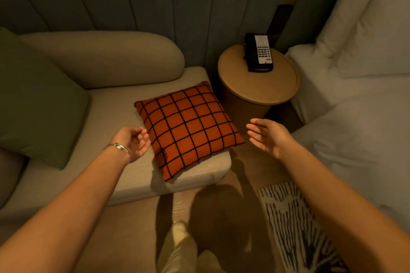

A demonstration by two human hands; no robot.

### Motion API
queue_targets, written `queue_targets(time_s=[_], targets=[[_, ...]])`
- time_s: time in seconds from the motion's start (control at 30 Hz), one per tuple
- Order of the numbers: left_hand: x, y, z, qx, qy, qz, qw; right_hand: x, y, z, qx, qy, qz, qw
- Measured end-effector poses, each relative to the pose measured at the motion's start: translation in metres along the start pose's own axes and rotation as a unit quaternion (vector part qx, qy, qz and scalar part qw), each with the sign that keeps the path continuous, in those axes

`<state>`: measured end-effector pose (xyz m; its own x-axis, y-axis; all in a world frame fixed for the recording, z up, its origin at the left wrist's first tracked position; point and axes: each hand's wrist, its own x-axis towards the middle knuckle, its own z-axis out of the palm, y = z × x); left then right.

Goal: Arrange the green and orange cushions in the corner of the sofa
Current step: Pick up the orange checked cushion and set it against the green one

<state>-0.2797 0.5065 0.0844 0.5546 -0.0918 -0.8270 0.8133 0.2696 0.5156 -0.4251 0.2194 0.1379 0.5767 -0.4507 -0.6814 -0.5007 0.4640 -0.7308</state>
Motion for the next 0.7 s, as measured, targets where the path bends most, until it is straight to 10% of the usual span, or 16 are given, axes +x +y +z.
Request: queue_targets(time_s=[0.4, 0.7], targets=[[0.114, 0.054, 0.072, 0.046, -0.019, 0.014, 0.999, 0.158, -0.057, 0.012, -0.04, 0.0, 0.003, 0.999], [0.24, 0.017, 0.072, 0.115, 0.116, 0.055, 0.985, 0.31, 0.001, 0.017, -0.212, -0.033, -0.008, 0.977]])
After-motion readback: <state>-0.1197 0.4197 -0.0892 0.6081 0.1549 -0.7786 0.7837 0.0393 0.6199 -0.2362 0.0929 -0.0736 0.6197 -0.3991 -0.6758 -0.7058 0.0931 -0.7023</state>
